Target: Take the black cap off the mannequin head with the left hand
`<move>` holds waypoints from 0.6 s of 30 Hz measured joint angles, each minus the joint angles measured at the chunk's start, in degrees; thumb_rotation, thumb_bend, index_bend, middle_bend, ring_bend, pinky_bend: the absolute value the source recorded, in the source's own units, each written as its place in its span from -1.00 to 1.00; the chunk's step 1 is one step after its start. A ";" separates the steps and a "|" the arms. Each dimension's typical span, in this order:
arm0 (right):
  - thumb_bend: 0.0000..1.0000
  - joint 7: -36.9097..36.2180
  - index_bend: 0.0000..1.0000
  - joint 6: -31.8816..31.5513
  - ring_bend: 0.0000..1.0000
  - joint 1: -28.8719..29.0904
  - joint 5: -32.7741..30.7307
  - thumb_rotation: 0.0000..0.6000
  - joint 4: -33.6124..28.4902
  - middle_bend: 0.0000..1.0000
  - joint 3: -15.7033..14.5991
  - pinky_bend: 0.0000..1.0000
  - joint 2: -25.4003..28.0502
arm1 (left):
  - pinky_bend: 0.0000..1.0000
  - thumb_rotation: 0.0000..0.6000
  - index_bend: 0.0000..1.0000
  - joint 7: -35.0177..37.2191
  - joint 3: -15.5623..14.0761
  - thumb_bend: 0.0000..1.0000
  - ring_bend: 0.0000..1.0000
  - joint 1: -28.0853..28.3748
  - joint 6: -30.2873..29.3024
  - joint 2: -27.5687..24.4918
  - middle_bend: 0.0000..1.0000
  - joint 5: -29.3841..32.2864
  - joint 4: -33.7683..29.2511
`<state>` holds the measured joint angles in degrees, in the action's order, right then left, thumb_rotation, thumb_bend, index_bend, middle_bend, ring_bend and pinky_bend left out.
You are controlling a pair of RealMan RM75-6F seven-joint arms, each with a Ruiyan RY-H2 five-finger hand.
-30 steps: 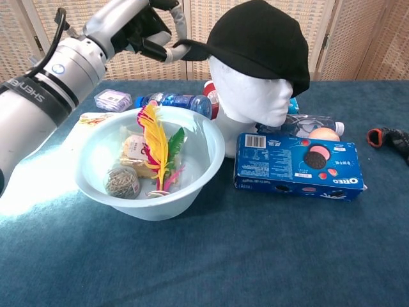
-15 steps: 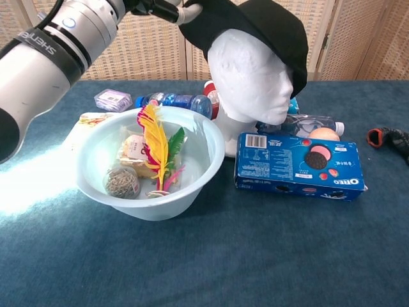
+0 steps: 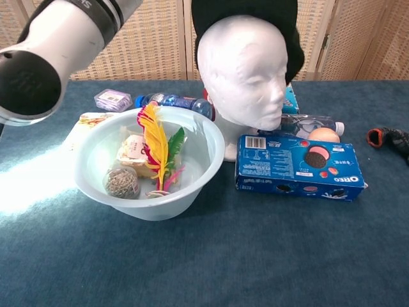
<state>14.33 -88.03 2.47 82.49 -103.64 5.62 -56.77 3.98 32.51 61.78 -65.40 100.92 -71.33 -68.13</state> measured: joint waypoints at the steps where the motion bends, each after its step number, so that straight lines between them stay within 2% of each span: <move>1: -0.70 -0.13 -0.46 -0.09 -0.48 -0.07 0.02 1.00 0.05 -0.34 -0.01 -0.38 0.03 | 1.00 1.00 0.43 -0.34 0.27 -0.25 1.00 0.49 0.14 0.20 1.00 0.38 0.71; 12: -0.71 -1.37 -0.46 -0.26 -0.48 -0.48 -0.18 1.00 0.85 -0.33 -0.11 -0.38 0.21 | 1.00 1.00 0.41 -0.98 2.50 -0.25 1.00 3.70 1.48 1.63 1.00 5.17 12.03; 18: -0.71 -1.81 -0.46 -0.07 -0.48 -0.33 -0.11 1.00 1.19 -0.33 0.00 -0.38 0.16 | 1.00 1.00 0.41 1.51 2.06 -0.25 1.00 2.97 1.08 -0.26 1.00 5.54 16.57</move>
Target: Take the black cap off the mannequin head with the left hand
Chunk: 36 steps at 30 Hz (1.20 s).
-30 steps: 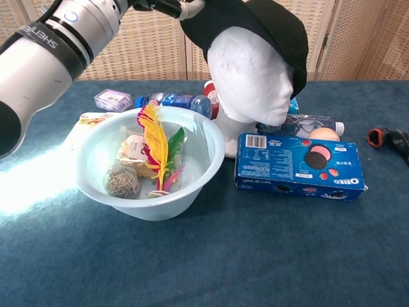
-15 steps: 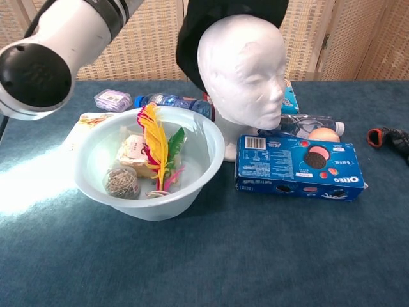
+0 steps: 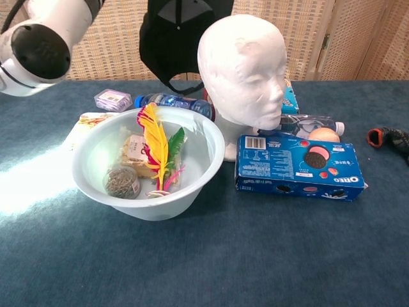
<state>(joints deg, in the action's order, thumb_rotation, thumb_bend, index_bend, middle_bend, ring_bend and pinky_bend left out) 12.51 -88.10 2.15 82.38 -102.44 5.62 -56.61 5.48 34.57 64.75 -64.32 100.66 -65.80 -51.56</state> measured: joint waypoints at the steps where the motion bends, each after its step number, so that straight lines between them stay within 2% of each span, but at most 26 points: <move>1: -0.71 -0.10 -0.46 0.08 -0.48 0.06 0.04 1.00 0.06 -0.33 0.01 -0.38 -0.05 | 1.00 1.00 0.41 0.36 -0.28 -0.25 1.00 -0.44 -0.16 -0.44 1.00 -0.08 0.29; 5: -0.71 -0.26 -0.46 0.39 -0.48 0.28 0.18 1.00 0.24 -0.33 0.03 -0.38 -0.17 | 1.00 1.00 0.41 2.09 -1.73 -0.25 1.00 -2.54 -0.90 -2.35 1.00 -0.69 0.91; 21: -0.71 -0.74 -0.46 0.72 -0.48 0.59 0.67 1.00 0.37 -0.33 0.03 -0.38 0.03 | 1.00 1.00 0.41 5.85 -11.71 -0.25 1.00 -16.11 -6.49 -12.25 1.00 -6.35 -0.99; 30: -0.71 -0.49 -0.46 1.06 -0.48 0.99 0.90 1.00 0.12 -0.33 0.09 -0.38 -0.08 | 1.00 1.00 0.41 6.38 -15.04 -0.25 1.00 -22.56 -8.00 -17.74 1.00 -7.06 -3.97; 36: -0.71 0.01 -0.46 1.06 -0.48 1.07 1.12 1.00 -0.24 -0.33 0.00 -0.38 -0.18 | 1.00 1.00 0.41 7.48 -17.70 -0.25 1.00 -25.83 -8.51 -19.05 1.00 -8.16 -5.05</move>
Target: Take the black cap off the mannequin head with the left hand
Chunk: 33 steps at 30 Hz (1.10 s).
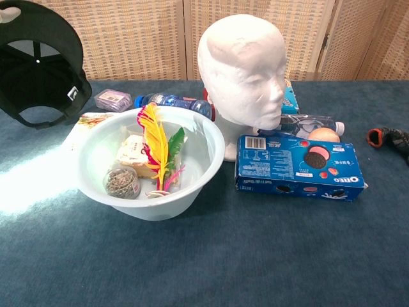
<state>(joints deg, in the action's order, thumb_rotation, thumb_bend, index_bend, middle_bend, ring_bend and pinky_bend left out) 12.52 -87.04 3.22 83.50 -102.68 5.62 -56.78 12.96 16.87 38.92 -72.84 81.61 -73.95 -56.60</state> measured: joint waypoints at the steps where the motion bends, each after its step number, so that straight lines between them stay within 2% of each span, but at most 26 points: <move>1: -0.71 0.15 -0.46 -0.01 -0.48 0.00 0.05 1.00 -0.10 -0.33 -0.03 -0.38 -0.02 | 1.00 1.00 0.41 0.23 -0.44 -0.25 1.00 -0.26 0.04 0.07 1.00 -0.26 0.23; 15: -0.71 0.99 -0.46 -1.24 -0.48 -0.81 0.24 1.00 -0.96 -0.33 -0.35 -0.38 0.05 | 1.00 1.00 0.42 2.27 -6.57 -0.25 1.00 -1.50 5.88 5.82 0.99 -3.60 10.64; 21: -0.71 0.72 -0.46 -1.22 -0.48 -0.93 0.24 1.00 -0.76 -0.33 -0.47 -0.38 -0.04 | 1.00 1.00 0.36 1.99 -8.45 -0.25 1.00 -2.27 9.83 6.46 0.96 -3.81 11.56; 23: -0.71 0.66 -0.46 -1.28 -0.48 -0.95 0.27 1.00 -0.73 -0.33 -0.45 -0.38 -0.06 | 1.00 1.00 0.26 1.35 -8.75 -0.25 1.00 -2.43 10.51 6.23 0.93 -3.73 11.18; 26: -0.71 0.57 -0.46 -1.39 -0.48 -1.00 0.35 1.00 -0.68 -0.33 -0.44 -0.38 -0.05 | 1.00 1.00 -0.02 -1.01 -9.24 -0.26 1.00 -2.61 13.16 5.04 0.84 -3.07 9.47; 30: -0.71 0.35 -0.46 -1.55 -0.48 -1.13 0.38 1.00 -0.54 -0.32 -0.47 -0.38 -0.07 | 1.00 1.00 -0.35 -6.53 -9.34 -0.32 0.92 -2.89 17.56 1.75 0.74 -0.28 3.37; 33: -0.71 0.10 -0.46 -1.78 -0.48 -1.24 0.49 1.00 -0.35 -0.32 -0.44 -0.38 -0.13 | 1.00 1.00 -0.64 -11.33 -9.46 -0.49 0.74 -3.07 21.29 -1.60 0.60 2.88 -2.64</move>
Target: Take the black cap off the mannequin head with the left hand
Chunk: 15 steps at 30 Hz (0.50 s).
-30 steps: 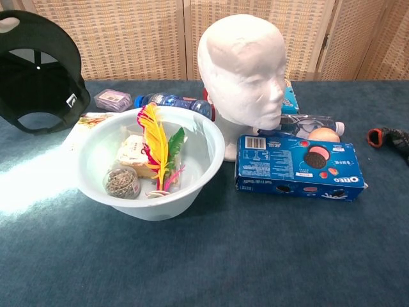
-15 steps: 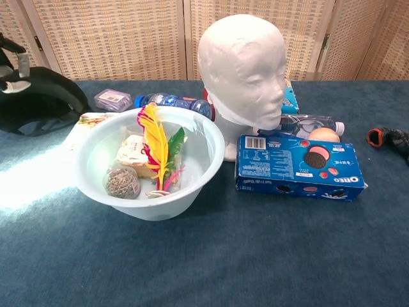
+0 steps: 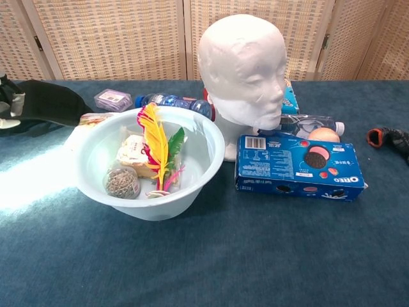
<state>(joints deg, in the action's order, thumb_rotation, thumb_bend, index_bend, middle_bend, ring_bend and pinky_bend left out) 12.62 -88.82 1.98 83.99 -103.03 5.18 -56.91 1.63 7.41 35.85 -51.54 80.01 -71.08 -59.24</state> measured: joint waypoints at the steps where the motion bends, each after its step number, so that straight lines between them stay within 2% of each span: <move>1: -0.71 -0.06 -0.46 -0.03 -0.48 -0.01 0.05 1.00 0.04 -0.32 0.01 -0.38 0.00 | 1.00 1.00 -0.73 -1.71 -0.03 -0.55 0.67 -0.05 1.05 -1.06 0.54 1.22 -1.90; 5: -0.71 -0.38 -0.45 -0.11 -0.48 -0.01 0.32 1.00 0.21 -0.31 0.01 -0.38 -0.01 | 1.00 1.00 -0.98 -9.31 -0.11 -0.67 0.37 -0.31 3.95 -5.10 0.36 7.70 -8.96; 11: -0.71 -1.05 -0.44 -0.86 -0.47 -0.17 0.91 1.00 0.97 -0.30 0.15 -0.38 -0.30 | 0.90 1.00 -1.00 -20.16 -0.82 -0.71 0.10 -0.21 5.88 -10.22 0.06 19.27 -18.38; 15: -0.71 -1.25 -0.44 -1.02 -0.47 -0.30 0.96 1.00 1.20 -0.30 0.14 -0.38 -0.34 | 0.82 1.00 -1.00 -25.27 -1.39 -0.71 -0.03 -0.14 3.80 -12.65 -0.13 24.70 -24.69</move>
<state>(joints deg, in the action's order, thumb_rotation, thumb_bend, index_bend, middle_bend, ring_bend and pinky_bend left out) 11.37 -89.84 1.68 84.94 -101.83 5.32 -57.25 -23.64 6.02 35.71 -47.74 67.36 -46.37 -83.94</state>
